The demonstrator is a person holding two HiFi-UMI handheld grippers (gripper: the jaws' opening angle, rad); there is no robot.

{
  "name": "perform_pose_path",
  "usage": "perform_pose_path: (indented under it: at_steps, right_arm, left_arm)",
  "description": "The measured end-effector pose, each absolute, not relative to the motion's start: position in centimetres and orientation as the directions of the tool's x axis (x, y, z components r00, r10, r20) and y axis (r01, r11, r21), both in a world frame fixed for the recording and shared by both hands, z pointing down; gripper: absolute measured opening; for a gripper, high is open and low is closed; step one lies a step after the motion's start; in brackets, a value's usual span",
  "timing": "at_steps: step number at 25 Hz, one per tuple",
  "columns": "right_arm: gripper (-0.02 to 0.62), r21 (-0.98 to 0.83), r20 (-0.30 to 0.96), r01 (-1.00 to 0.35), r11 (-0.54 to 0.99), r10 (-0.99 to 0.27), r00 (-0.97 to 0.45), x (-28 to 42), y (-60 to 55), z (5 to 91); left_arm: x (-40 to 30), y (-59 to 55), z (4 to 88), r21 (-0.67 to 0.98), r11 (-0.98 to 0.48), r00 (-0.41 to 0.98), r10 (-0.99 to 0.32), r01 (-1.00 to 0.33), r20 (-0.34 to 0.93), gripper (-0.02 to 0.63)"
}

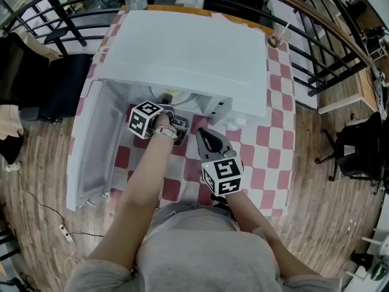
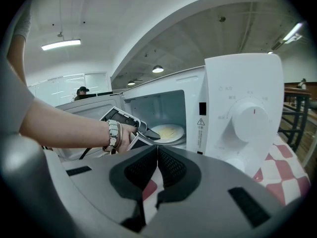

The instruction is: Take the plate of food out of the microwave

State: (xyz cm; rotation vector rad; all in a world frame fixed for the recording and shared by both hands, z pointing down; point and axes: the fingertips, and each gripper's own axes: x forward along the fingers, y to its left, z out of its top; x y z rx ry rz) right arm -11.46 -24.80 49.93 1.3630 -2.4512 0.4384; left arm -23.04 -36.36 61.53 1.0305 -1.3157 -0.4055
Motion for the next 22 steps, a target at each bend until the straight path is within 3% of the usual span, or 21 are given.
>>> perform_pose_path:
  at_steps: [22]
  right_arm:
    - [0.026, -0.108, 0.381, -0.862, 0.496, -0.78, -0.496, -11.0, -23.5, 49.0]
  left_arm:
    - [-23.2, -34.8, 60.7, 0.828, 0.509, 0.298, -0.773, -0.236, 0.56, 0.15]
